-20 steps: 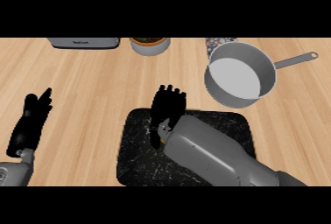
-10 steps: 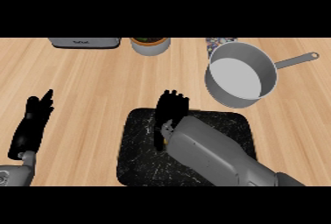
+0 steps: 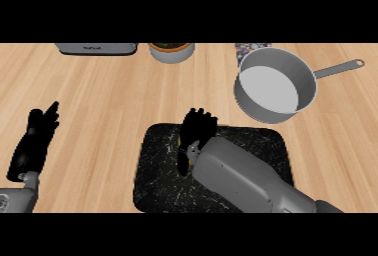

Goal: Pick the lemon from the tray and place it in the pot

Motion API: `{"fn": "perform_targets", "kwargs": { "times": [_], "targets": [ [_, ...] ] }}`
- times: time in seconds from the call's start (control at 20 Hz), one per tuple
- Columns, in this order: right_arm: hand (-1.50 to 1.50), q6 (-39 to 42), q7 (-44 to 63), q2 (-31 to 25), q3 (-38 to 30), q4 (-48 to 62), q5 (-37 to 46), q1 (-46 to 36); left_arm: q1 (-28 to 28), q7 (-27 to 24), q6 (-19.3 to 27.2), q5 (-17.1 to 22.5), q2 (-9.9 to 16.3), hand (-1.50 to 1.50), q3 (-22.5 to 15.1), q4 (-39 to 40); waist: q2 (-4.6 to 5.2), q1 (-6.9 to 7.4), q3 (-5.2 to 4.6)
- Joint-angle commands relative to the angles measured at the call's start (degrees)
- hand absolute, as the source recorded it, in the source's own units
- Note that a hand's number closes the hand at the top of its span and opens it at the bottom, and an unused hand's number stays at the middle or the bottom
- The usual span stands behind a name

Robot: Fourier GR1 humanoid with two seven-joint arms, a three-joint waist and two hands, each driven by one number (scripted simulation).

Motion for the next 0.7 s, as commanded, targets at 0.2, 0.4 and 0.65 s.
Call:
{"fn": "perform_targets", "kwargs": {
  "times": [0.2,0.4,0.65],
  "targets": [
    [-1.5,-2.55,9.43,1.17,-0.28,3.12,-0.25,0.75,1.19,-1.59,-2.38,1.13,1.35,0.0,2.47,0.57,-0.04,-0.38,0.01],
    [1.5,-4.61,7.45,1.17,1.49,1.17,0.46,2.85,1.82,-1.31,-0.65,-1.13,-1.69,0.0,0.38,-0.35,-0.05,-0.55,0.03],
    [1.5,-4.6,3.49,1.16,4.69,6.45,4.84,-1.52,-1.08,-1.49,-0.26,-2.33,-2.72,0.0,0.59,2.11,0.17,-0.3,0.01]
  ]
}}
